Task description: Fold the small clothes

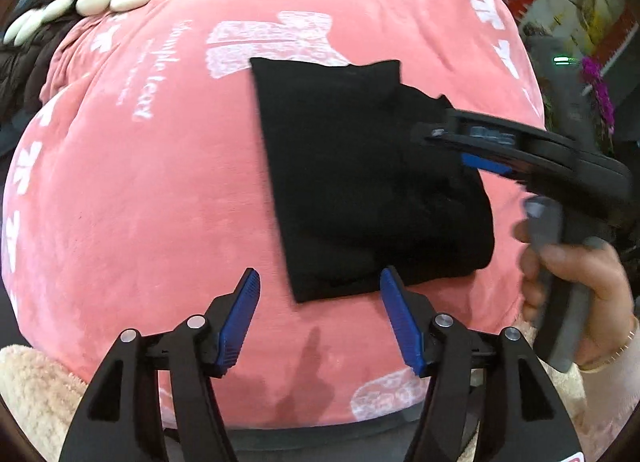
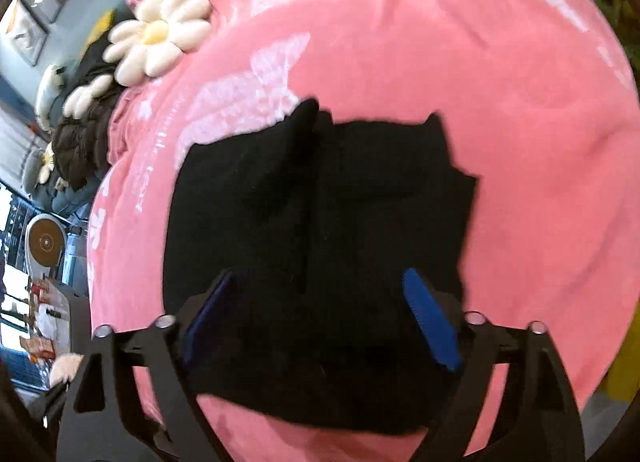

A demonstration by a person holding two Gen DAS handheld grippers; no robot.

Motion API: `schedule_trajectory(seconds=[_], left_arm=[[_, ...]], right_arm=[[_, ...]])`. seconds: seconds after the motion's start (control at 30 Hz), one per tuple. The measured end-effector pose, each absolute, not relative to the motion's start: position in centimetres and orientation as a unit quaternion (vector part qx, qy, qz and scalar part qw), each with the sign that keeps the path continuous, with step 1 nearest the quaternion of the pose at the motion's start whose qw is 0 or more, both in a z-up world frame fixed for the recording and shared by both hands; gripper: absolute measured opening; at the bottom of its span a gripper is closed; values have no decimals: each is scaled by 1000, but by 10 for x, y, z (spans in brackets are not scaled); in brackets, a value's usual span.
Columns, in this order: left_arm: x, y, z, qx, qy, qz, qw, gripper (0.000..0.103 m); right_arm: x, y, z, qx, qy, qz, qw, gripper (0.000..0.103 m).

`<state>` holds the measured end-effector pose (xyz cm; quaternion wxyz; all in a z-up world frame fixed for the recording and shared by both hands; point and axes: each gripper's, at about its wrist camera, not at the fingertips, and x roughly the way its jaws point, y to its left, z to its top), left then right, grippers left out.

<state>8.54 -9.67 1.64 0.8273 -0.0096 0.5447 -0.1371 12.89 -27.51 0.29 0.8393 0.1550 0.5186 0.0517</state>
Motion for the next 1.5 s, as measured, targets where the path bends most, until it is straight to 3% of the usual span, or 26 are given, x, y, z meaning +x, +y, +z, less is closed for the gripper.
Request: schedule_trajectory(seconds=[0.03,0.07,0.13,0.3,0.37,0.43,0.53,0.6,0.67,0.83,0.87,0.93,1.07,1.13,1.2,1.23,1.3,1.33,1.37,1.5], left_arm=[[86,-92,15,-17,545,-135,827,60],[85,-87,15,-21,545,-136,827,60],[84,-79,13,-28,548,-136,825,60],[85,-72,13,-25,545,-138,827,61],[89,-73,8,-28,546,-143,825,62],[94,-77,1,-28,553,-143,820,62],[96,-86,-2,-30,560,-151,814,62],[98,-91,-2,-26,562,-152,813,62],[99,-93,-3,-27,562,-152,812,63],[102,-102,-6,-24,568,-151,809,63],[102,-103,-6,-25,567,-152,809,63],[103,-105,-4,-21,566,-151,810,63],[109,-105,-1,-18,560,-150,814,65],[115,-106,-3,-18,558,-151,816,66],[123,-111,-9,-24,565,-152,810,66],[126,-112,-11,-32,567,-157,808,66],[133,-115,-14,-50,569,-170,803,66],[138,-114,-16,-63,569,-176,801,67],[142,-113,-17,-75,569,-175,800,67],[164,-99,-34,-149,572,-168,788,67]], right_arm=[[134,-269,-4,159,525,68,833,70],[136,-263,-7,164,530,81,828,35],[132,-255,9,162,511,91,839,14],[95,-273,74,173,430,87,882,13],[89,-286,58,158,447,48,879,16],[94,-295,7,115,509,-6,853,20],[83,-310,-5,180,506,9,843,21],[81,-314,10,198,482,18,853,28],[92,-316,21,206,472,30,857,55],[141,-325,16,197,481,38,853,71],[151,-323,10,196,490,51,848,56],[160,-317,10,192,498,67,843,4],[146,-319,55,174,425,57,886,4],[151,-323,36,152,446,28,882,6],[161,-326,-9,132,518,13,845,14],[155,-330,-13,151,511,16,846,18],[134,-340,3,181,480,10,858,38],[122,-345,10,193,466,-1,864,66],[109,-350,15,209,450,-7,868,84],[81,-361,-10,282,478,10,832,86]])
